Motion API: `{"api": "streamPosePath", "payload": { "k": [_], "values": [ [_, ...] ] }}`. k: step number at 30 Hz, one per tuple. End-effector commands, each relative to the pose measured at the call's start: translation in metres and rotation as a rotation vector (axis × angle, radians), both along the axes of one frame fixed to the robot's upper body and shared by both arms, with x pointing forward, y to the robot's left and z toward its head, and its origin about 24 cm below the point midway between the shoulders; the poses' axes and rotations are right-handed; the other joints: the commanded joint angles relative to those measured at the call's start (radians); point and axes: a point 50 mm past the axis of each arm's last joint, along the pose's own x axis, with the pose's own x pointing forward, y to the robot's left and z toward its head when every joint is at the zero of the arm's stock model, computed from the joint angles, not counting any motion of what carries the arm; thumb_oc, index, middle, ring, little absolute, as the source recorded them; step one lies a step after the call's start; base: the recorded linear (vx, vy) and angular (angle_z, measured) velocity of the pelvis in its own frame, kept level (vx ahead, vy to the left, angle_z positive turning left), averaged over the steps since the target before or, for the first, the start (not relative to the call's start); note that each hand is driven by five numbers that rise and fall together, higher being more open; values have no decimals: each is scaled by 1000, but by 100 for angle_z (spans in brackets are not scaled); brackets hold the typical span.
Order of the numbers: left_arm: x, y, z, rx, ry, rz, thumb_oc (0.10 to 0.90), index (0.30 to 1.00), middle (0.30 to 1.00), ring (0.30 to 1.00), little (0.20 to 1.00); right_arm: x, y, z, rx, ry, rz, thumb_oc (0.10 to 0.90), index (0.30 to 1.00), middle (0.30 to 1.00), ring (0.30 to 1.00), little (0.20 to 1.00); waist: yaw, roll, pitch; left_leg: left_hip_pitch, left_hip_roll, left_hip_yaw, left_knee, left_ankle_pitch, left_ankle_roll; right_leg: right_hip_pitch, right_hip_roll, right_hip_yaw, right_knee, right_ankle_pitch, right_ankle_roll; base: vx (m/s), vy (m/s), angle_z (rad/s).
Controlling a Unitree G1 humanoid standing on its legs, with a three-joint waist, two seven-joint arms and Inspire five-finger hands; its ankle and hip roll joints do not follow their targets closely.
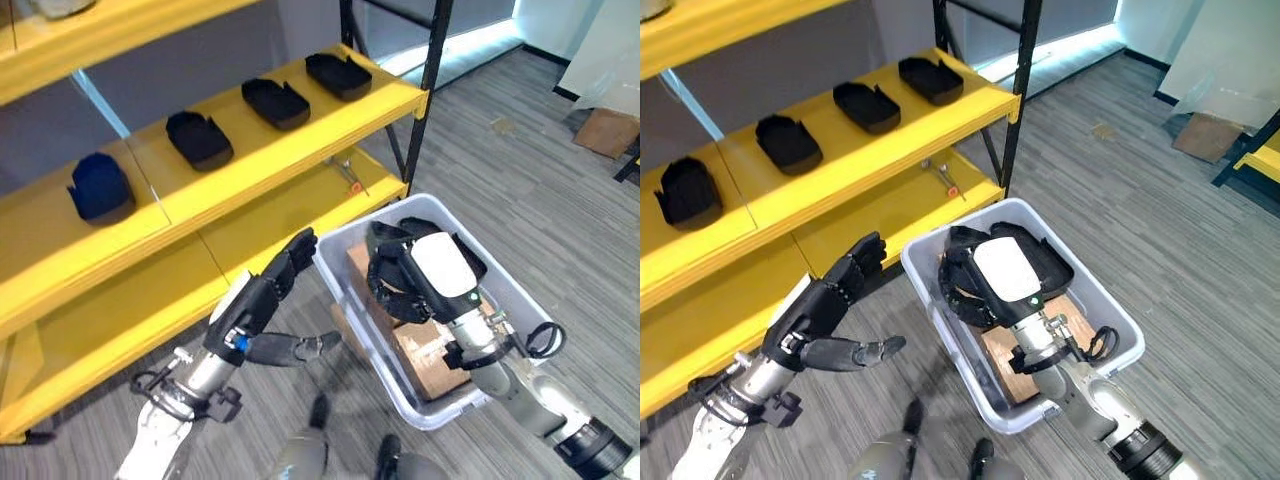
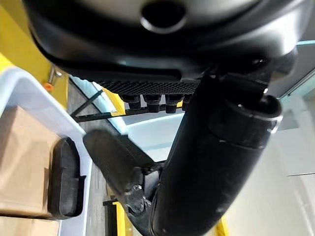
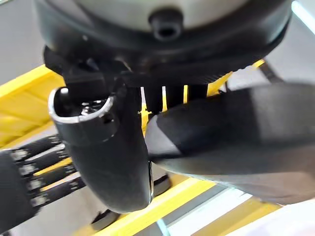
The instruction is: Move parts from the plastic box to the shelf.
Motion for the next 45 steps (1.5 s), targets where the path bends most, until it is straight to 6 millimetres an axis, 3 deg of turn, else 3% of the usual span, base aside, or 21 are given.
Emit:
{"api": "streamPosePath", "payload": {
  "k": [1, 5, 6, 9, 12, 15, 18, 20, 24, 26, 27, 31, 33, 35, 37, 39, 42, 45],
  "values": [
    [-3, -8, 40, -92, -233, 13, 900, 1000, 1000, 1000, 1000, -2, 19, 61, 142, -282, 176, 400, 300, 300, 300, 300, -37, -21, -78, 24, 67, 12, 23, 136, -5, 68, 48, 54, -118, 75, 71, -221, 489, 68],
    [-4, -6, 38, -95, -227, 61, 900, 1000, 1000, 1000, 1000, -5, 21, 61, 141, -284, 213, 400, 300, 300, 300, 300, -38, 9, -83, 66, 64, -28, -47, 134, -12, 65, 29, 73, -116, 72, 83, -132, 399, 25],
    [-5, -5, 38, -86, -223, 74, 900, 1000, 1000, 1000, 1000, -7, 19, 65, 133, -295, 225, 400, 300, 300, 300, 300, -38, 24, -86, 86, 54, -27, -85, 112, -16, 72, 11, 72, -132, 83, 98, -184, 523, 4],
    [-6, -3, 38, -88, -218, 90, 900, 1000, 1000, 1000, 1000, -8, 16, 69, 116, -305, 229, 400, 300, 300, 300, 300, -34, 36, -90, 108, 34, -4, -128, 65, -14, 88, -22, 56, -164, 108, 122, -170, 424, 38],
    [-5, 2, 38, -83, -216, 102, 900, 1000, 1000, 1000, 1000, -8, 13, 71, 105, -306, 217, 400, 300, 300, 300, 300, -18, 34, -95, 134, -32, 16, -182, 0, 9, 105, -82, 25, -224, 175, 183, -211, 460, 36],
    [-5, 3, 39, -87, -207, 67, 900, 1000, 1000, 1000, 1000, -5, 10, 69, 121, -296, 184, 400, 300, 300, 300, 300, 6, 24, -95, 149, -73, 18, -223, -9, 38, 111, -140, -3, -263, 242, 238, -218, 385, 17],
    [-7, 4, 36, -102, -180, 22, 900, 1000, 1000, 1000, 1000, -8, 7, 62, 139, -286, 150, 400, 300, 300, 300, 300, 19, 18, -95, 160, -90, 12, -250, -5, 59, 99, -170, -14, -240, 271, 248, -116, 229, 26],
    [-9, 4, 33, -112, -156, -9, 900, 1000, 1000, 1000, 1000, -10, 5, 60, 148, -279, 131, 400, 300, 300, 300, 300, 18, 19, -98, 164, -85, -1, -267, 8, 70, 84, -152, 6, -183, 238, 236, -73, 214, 46],
    [-7, -3, 26, -138, -85, -105, 900, 1000, 1000, 1000, 1000, -19, -1, 58, 150, -289, 93, 400, 300, 300, 300, 300, -7, 0, -108, 141, -103, -58, -272, 25, 87, 70, 4, 66, -90, 102, 181, 21, 95, 82],
    [-6, -7, 24, -156, -58, -120, 900, 1000, 1000, 1000, 1000, -20, -2, 57, 149, -292, 97, 400, 300, 300, 300, 300, -11, -14, -106, 132, -117, -55, -263, 23, 83, 78, 62, 62, -95, 80, 150, 40, 10, 45],
    [2, -18, 23, -171, -50, -141, 900, 1000, 1000, 1000, 1000, -13, 3, 57, 161, -288, 90, 400, 300, 300, 300, 300, -29, -27, -95, 111, -149, -61, -238, 22, 79, 64, 133, 134, -152, 107, 127, 3, -38, 10],
    [11, -25, 21, -158, -58, -150, 900, 1000, 1000, 1000, 1000, -6, 6, 51, 186, -264, 98, 400, 300, 300, 300, 300, -61, -19, -94, 94, -182, -69, -205, 0, 88, 72, 152, 205, -221, 149, 119, 34, -58, 23],
    [9, -26, 16, -152, -33, -171, 900, 1000, 1000, 1000, 1000, -8, 5, 39, 192, -251, 110, 400, 300, 300, 300, 300, -79, -2, -98, 67, -223, -2, -52, -73, 89, 96, 116, 218, -271, 180, 121, 154, 7, 9],
    [9, -28, 15, -126, -27, -184, 900, 1000, 1000, 1000, 1000, -9, 6, 36, 188, -280, 103, 400, 300, 300, 300, 300, -91, 4, -88, 23, -190, 68, 48, -85, 71, 98, 93, 192, -279, 191, 123, 7, 22, 20],
    [10, -32, 13, -125, -18, -202, 900, 1000, 1000, 1000, 1000, -5, 12, 36, 188, -311, 87, 400, 300, 300, 300, 300, -113, 18, -93, 45, -120, 132, 7, -80, 52, 86, 77, 163, -276, 189, 126, 21, 90, 50],
    [10, -34, 13, -142, -12, -198, 900, 1000, 1000, 1000, 1000, -3, 17, 39, 186, -327, 95, 400, 300, 300, 300, 300, -121, 34, -102, 76, -83, 118, -66, -39, 36, 86, 69, 174, -284, 187, 125, 103, 193, 52],
    [8, -33, 15, -141, -14, -173, 900, 1000, 1000, 1000, 1000, -7, 12, 48, 175, -353, 129, 400, 300, 300, 300, 300, -125, 48, -113, 104, -40, 44, -143, 3, 16, 88, 56, 220, -288, 178, 126, 132, 235, 4],
    [5, -32, 17, -155, -19, -183, 900, 1000, 1000, 1000, 1000, -9, 0, 62, 150, -374, 134, 400, 300, 300, 300, 300, -129, 69, -114, 110, 72, -3, -217, 139, -29, 83, 33, 232, -277, 168, 126, 72, 311, -30]
  ]
}}
